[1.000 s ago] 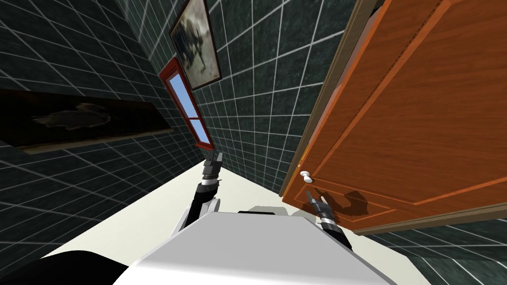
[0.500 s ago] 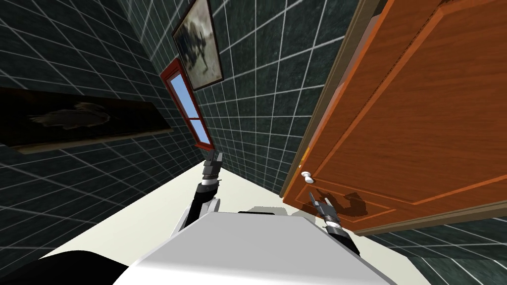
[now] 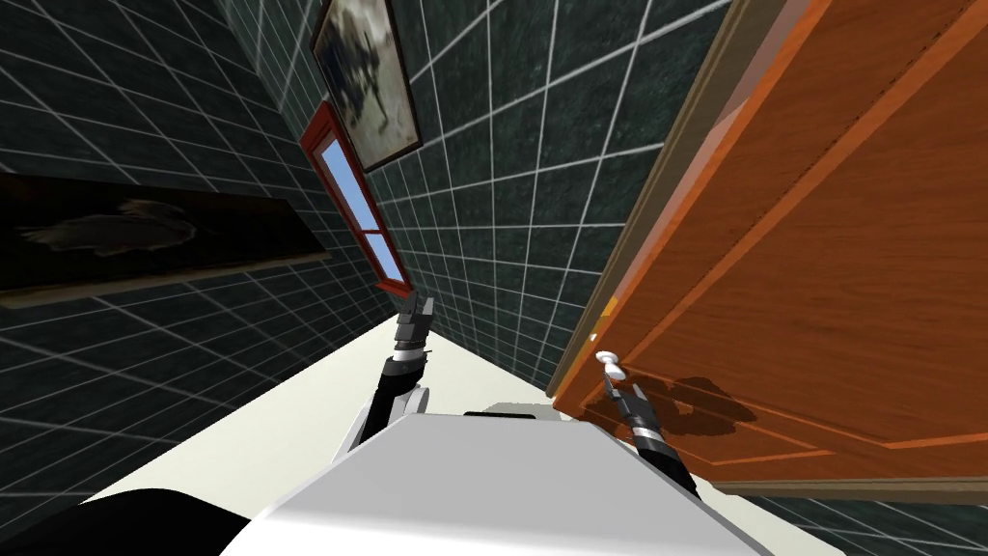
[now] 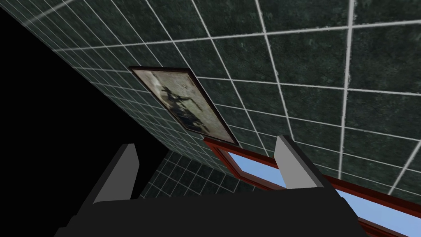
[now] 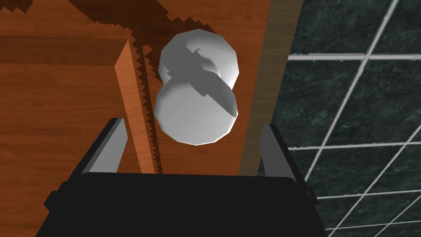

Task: Pull the door open

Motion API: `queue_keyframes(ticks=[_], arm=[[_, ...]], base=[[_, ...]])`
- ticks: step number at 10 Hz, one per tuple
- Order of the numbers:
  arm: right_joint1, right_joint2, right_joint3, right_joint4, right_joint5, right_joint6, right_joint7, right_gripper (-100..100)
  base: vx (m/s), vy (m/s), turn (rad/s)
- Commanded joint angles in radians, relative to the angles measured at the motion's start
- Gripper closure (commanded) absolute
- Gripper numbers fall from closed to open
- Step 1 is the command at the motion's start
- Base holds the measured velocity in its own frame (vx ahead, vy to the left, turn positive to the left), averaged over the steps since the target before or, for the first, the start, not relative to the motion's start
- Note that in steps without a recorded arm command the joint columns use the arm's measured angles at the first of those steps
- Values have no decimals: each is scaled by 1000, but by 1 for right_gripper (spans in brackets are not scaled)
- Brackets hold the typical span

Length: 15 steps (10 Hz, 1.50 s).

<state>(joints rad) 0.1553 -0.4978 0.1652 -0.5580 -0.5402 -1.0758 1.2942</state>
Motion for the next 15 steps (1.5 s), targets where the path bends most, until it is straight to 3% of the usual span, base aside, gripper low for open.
queue_keyframes(ticks=[1, 2, 3, 8, 15], arm=[[-1, 1, -6, -9, -2, 12, 6, -100], [1, 0, -4, -9, -2, 7, 3, -100], [1, 0, -4, -9, -2, 7, 3, 100], [1, 0, -4, -9, -2, 7, 3, 100], [-13, 24, -40, -11, -3, 24, -141, 100]], base=[[190, -79, 35], [79, -38, 15], [-9, 6, -4], [-15, 6, 0], [-83, -23, 75]])
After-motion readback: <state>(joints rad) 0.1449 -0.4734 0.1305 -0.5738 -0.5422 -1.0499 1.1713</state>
